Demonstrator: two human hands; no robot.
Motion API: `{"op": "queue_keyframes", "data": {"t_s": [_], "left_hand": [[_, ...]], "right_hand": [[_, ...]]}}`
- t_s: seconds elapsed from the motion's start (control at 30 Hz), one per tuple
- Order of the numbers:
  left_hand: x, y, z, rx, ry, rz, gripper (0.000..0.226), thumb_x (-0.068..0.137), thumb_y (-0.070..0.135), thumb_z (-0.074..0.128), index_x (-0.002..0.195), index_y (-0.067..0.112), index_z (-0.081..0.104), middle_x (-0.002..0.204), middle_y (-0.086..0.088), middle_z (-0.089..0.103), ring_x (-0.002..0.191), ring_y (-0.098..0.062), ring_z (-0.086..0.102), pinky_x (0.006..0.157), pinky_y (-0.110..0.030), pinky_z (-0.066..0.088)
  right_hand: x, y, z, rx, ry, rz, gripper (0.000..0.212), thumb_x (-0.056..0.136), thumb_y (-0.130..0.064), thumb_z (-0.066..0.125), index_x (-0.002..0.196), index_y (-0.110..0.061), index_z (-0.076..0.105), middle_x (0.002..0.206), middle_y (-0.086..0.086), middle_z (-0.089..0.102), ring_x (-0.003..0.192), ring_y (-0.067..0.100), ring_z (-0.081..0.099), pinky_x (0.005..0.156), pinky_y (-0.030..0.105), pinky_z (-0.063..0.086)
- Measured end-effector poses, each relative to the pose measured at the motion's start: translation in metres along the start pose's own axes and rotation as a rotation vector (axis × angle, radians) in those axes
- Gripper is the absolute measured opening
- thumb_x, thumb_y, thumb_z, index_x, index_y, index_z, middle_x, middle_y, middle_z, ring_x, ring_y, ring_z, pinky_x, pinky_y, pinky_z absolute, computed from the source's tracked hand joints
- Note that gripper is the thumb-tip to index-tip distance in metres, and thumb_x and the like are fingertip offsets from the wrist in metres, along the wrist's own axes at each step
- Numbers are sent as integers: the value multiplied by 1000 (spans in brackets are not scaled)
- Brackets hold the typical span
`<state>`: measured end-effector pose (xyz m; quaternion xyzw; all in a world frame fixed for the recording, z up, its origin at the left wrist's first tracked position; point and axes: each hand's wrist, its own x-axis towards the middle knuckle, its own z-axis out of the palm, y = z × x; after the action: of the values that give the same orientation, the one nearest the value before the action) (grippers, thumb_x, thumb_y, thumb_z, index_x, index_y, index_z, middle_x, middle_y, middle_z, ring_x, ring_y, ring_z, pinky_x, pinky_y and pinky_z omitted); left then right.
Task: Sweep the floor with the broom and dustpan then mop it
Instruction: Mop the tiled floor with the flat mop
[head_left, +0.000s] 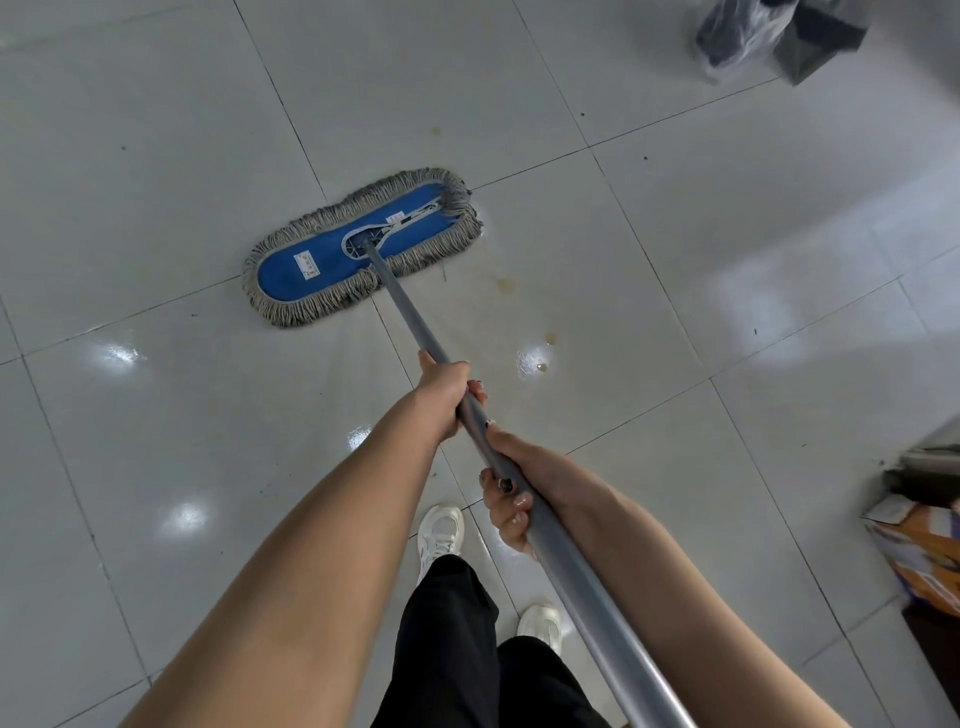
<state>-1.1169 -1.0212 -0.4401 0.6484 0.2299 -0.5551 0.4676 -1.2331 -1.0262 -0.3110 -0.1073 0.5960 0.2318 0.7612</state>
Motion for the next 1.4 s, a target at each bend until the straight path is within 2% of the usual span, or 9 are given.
{"op": "queue_keyframes", "data": {"t_s": [0.1, 0.3, 0.67, 0.83, 0.9, 1.03, 1.1, 1.23, 1.4], "left_hand": [[-3, -9, 4, 57, 34, 1, 55, 96, 6, 34, 146, 21, 17, 63, -8, 42, 34, -9, 39, 33, -13, 36], [-24, -47, 29, 125, 42, -8, 54, 98, 6, 33, 147, 24, 18, 63, -7, 42, 46, -12, 37, 32, -12, 35], [-100, -189, 129, 251, -36, -87, 54, 99, 9, 33, 147, 25, 15, 62, -6, 46, 47, -13, 42, 47, -24, 38], [-131, -251, 178, 297, -73, -124, 56, 99, 12, 32, 147, 30, 11, 30, 1, 45, 26, -8, 43, 51, -20, 37], [-143, -274, 195, 312, -83, -129, 56, 99, 12, 33, 147, 29, 12, 30, 1, 45, 22, -7, 42, 53, -20, 38], [-158, -307, 219, 365, -107, -131, 56, 98, 12, 32, 147, 28, 10, 25, 2, 42, 44, -13, 46, 56, -22, 39], [-161, -315, 225, 378, -114, -126, 56, 98, 11, 31, 147, 28, 9, 28, 1, 44, 48, -14, 45, 55, -22, 40], [-158, -310, 230, 372, -112, -134, 59, 99, 12, 33, 148, 31, 7, 57, -4, 46, 51, -14, 47, 60, -25, 44], [-152, -292, 236, 354, -121, -132, 64, 100, 13, 33, 150, 33, -2, 59, -5, 46, 52, -14, 47, 63, -26, 45]], "right_hand": [[-2, 9, -9, 7, -16, -2, 47, 90, -51, 54, 68, -11, 42, 40, -4, 41, 22, 3, 34, 28, 8, 29], [-14, 39, -49, 12, -3, -28, 46, 90, -50, 54, 71, -10, 42, 41, -3, 40, 22, 4, 33, 27, 9, 29], [-67, 135, -200, 69, 34, -24, 48, 87, -52, 57, 69, -10, 44, 41, -2, 43, 22, 5, 36, 26, 11, 30], [-91, 174, -268, 108, 73, -41, 47, 88, -51, 57, 69, -10, 43, 42, -2, 39, 23, 6, 34, 27, 11, 29], [-100, 189, -292, 122, 78, -41, 47, 88, -52, 56, 70, -10, 43, 42, -1, 38, 23, 6, 34, 27, 11, 29], [-113, 210, -325, 138, 70, -30, 50, 89, -54, 53, 65, -11, 43, 40, -2, 37, 22, 6, 34, 28, 10, 29], [-115, 213, -333, 144, 70, -26, 51, 89, -54, 51, 65, -11, 43, 39, -2, 36, 22, 6, 33, 28, 10, 28], [-112, 203, -335, 107, 72, -18, 53, 89, -56, 49, 63, -11, 42, 39, -1, 36, 22, 7, 32, 28, 10, 28], [-109, 177, -332, 61, 82, 3, 55, 90, -58, 47, 63, -11, 39, 37, -1, 34, 21, 8, 31, 29, 9, 28]]}}
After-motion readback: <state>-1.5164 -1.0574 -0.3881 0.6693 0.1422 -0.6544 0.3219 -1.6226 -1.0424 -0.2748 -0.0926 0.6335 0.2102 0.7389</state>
